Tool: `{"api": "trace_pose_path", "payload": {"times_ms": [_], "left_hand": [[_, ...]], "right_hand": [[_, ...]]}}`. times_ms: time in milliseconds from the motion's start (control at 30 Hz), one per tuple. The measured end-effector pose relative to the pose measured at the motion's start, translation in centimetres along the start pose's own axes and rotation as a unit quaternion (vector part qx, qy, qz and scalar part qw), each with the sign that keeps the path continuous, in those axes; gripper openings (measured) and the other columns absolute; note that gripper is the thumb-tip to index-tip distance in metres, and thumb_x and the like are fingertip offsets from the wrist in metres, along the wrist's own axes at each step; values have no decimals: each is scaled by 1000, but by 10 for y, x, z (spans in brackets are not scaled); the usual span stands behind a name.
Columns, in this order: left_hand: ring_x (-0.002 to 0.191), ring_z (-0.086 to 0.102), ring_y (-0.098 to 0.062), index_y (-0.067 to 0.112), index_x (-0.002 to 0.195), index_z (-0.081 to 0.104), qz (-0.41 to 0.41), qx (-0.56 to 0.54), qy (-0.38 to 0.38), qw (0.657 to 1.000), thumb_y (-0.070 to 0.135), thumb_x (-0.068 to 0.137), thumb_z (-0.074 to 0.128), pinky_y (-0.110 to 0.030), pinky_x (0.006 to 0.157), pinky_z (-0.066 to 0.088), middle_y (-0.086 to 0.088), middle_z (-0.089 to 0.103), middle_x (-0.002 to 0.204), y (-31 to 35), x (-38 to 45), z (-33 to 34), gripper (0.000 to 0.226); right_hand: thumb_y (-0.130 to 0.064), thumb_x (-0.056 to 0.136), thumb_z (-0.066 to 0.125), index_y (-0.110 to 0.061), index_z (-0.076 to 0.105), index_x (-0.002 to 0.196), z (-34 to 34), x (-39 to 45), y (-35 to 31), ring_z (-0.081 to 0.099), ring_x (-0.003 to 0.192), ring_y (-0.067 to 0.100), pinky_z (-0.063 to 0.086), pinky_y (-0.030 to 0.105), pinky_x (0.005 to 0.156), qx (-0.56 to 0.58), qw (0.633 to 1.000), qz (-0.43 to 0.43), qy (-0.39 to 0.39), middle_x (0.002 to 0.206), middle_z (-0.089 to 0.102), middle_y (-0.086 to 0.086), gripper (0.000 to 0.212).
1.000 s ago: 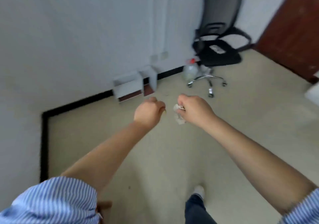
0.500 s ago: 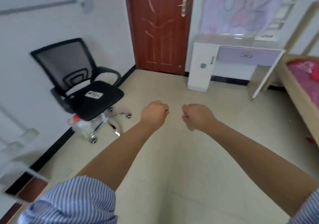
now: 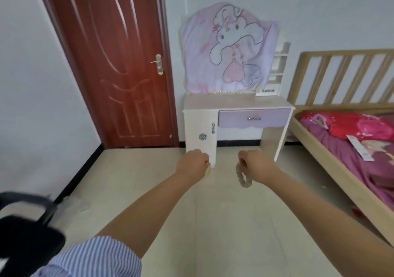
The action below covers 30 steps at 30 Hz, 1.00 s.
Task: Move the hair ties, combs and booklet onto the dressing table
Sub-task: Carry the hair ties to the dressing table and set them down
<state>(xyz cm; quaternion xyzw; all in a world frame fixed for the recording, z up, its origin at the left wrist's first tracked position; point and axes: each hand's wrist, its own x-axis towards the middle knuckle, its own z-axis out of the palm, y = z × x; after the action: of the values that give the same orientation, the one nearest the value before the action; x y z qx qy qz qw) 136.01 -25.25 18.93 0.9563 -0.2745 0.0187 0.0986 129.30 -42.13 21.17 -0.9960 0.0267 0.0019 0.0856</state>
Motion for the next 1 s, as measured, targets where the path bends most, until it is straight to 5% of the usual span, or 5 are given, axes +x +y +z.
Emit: {"api": "trace_pose_path", "payload": {"times_ms": [267,433,667,867,1000], "left_hand": [[104,58,-30,1,106,63,47,-21,-7,999,14,97,41,-35,83,47,-19,60,114,3,279,24,26],[102,59,-31,2,105,64,28,-27,9,999,16,97,43,-36,83,47,-18,61,113,-11,439,25,27],[101,58,-30,4,105,64,-6,-25,2,1000,20,97,45,-35,83,47,-16,62,110,-75,616,45,26],[107,57,-31,1,110,63,-48,-43,-43,997,18,97,45,-35,89,47,-18,63,116,-148,770,77,28],[108,58,-33,-5,105,63,-117,-45,-140,982,11,95,46,-38,91,48,-21,63,116,-185,858,102,26]], "right_hand": [[-12,91,45,-11,41,75,-22,232,134,64,91,32,46,33,70,32,996,71,33,101,70,17,17],[-10,90,47,-22,24,52,-42,381,198,49,77,24,35,28,65,54,996,55,44,102,68,21,46],[-10,90,45,-22,27,54,-39,580,243,64,87,30,38,26,60,25,1000,6,4,98,72,17,43],[-12,91,46,-12,53,79,-14,756,274,61,82,28,44,31,67,19,999,0,-30,100,70,17,14],[-15,92,48,-5,65,98,7,856,297,66,93,26,51,33,79,35,996,22,-80,102,71,12,20]]}}
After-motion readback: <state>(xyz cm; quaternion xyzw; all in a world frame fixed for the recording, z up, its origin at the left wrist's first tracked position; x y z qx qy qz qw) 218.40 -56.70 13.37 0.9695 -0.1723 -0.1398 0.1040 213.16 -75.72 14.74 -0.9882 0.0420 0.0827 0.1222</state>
